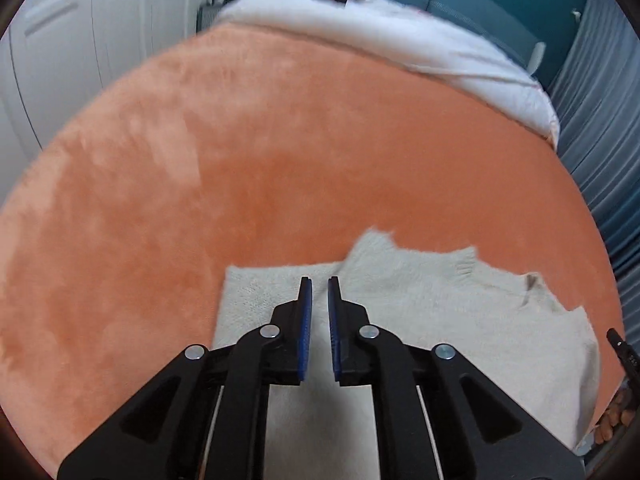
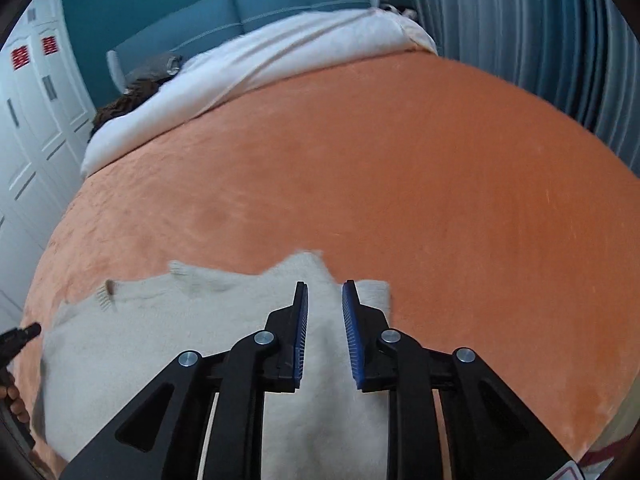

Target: Fold small clothes

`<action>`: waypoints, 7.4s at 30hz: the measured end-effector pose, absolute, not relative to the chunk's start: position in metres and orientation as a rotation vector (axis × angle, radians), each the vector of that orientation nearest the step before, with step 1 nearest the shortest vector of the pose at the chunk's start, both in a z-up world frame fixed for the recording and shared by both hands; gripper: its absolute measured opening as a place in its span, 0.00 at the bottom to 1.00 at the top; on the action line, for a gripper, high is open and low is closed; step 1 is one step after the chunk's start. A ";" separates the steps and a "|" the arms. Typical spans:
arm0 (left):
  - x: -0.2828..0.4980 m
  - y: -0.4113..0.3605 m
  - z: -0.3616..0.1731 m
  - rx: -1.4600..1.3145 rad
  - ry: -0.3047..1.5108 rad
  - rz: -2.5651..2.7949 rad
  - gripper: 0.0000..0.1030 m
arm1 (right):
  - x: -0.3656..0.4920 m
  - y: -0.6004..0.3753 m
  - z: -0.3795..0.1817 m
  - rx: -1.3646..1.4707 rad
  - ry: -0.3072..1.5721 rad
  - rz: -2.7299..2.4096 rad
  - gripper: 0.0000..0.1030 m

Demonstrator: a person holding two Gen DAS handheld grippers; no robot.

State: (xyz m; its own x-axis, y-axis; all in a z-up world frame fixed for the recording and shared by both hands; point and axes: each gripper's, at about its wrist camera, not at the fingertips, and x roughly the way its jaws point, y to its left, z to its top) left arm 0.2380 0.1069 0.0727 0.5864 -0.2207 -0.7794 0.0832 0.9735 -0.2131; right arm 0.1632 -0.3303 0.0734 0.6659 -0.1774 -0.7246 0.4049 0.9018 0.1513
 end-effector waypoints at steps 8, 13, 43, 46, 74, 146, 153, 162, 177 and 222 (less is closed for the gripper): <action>0.146 0.015 0.071 -0.147 1.006 -0.440 0.20 | 0.154 -0.148 0.029 0.299 0.992 0.138 0.15; 0.142 0.068 0.022 -0.099 1.108 -0.274 0.17 | 0.121 -0.201 0.021 0.280 0.993 0.012 0.04; 0.280 0.081 0.051 -0.151 1.014 -0.356 0.09 | 0.196 -0.353 0.057 0.417 0.793 -0.214 0.07; 0.273 0.094 0.081 -0.193 0.936 -0.364 0.09 | 0.171 -0.356 0.101 0.444 0.605 -0.197 0.07; 0.147 0.016 0.041 -0.167 1.103 -0.428 0.18 | 0.144 -0.164 0.021 0.353 0.975 0.139 0.12; 0.107 0.179 -0.002 -0.606 1.143 -0.207 0.26 | 0.192 -0.365 0.014 0.280 1.062 -0.402 0.07; 0.105 0.179 -0.004 -0.605 1.128 -0.217 0.28 | 0.162 -0.252 0.083 0.241 0.900 -0.175 0.17; 0.105 0.182 -0.007 -0.638 1.126 -0.230 0.28 | 0.220 -0.139 0.004 0.148 1.238 0.056 0.03; 0.113 0.125 0.099 -0.495 0.847 -0.495 0.13 | 0.232 -0.109 -0.010 0.004 1.183 0.047 0.06; 0.069 -0.044 0.026 -0.040 1.127 -0.538 0.11 | 0.048 -0.326 0.141 0.558 0.757 0.143 0.18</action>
State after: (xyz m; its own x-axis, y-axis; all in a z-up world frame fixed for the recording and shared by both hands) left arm 0.0691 -0.0440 0.0255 0.3167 -0.4280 -0.8465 0.3885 0.8726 -0.2959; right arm 0.0481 -0.3255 0.1407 0.7253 0.3181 -0.6105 0.0733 0.8461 0.5280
